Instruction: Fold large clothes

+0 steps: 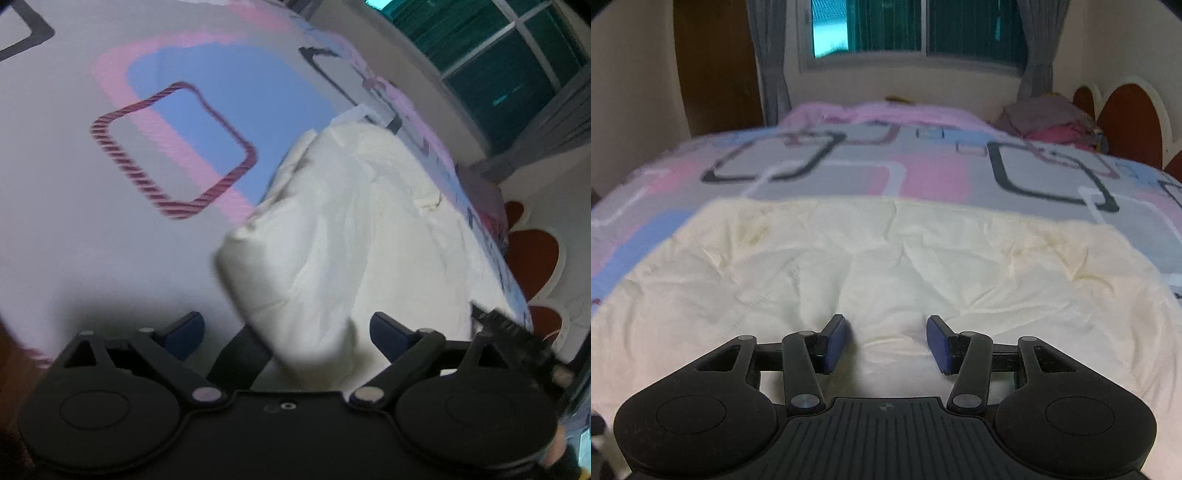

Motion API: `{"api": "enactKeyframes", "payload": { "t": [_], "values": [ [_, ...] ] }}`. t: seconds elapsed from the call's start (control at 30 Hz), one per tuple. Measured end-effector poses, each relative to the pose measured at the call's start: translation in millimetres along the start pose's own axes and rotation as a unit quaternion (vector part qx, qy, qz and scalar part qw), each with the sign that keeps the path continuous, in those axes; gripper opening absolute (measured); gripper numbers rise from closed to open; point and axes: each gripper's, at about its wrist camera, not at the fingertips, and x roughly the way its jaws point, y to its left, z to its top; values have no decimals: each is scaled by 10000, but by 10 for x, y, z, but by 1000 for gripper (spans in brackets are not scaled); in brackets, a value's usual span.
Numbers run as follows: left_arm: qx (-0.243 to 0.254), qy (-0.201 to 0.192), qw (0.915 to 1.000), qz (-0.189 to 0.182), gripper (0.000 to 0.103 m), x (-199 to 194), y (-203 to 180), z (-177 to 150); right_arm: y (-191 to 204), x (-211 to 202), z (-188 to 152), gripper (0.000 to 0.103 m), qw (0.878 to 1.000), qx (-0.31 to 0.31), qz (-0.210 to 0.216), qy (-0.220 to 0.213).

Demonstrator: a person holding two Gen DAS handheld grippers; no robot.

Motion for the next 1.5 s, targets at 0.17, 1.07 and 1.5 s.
{"api": "enactKeyframes", "payload": {
  "t": [0.17, 1.07, 1.5],
  "values": [
    [-204, -113, 9997, -112, 86, 149, -171, -39, 6, 150, -83, 49, 9995, -309, -20, 106],
    [2040, -1634, 9647, -313, 14, -331, -1615, -93, -465, -170, -34, 49, 9973, -345, 631, -137],
    [4992, -1100, 8466, -1481, 14, -184, -2876, -1059, -2038, -1248, -512, 49, 9934, 670, -912, -186]
  ]
}}
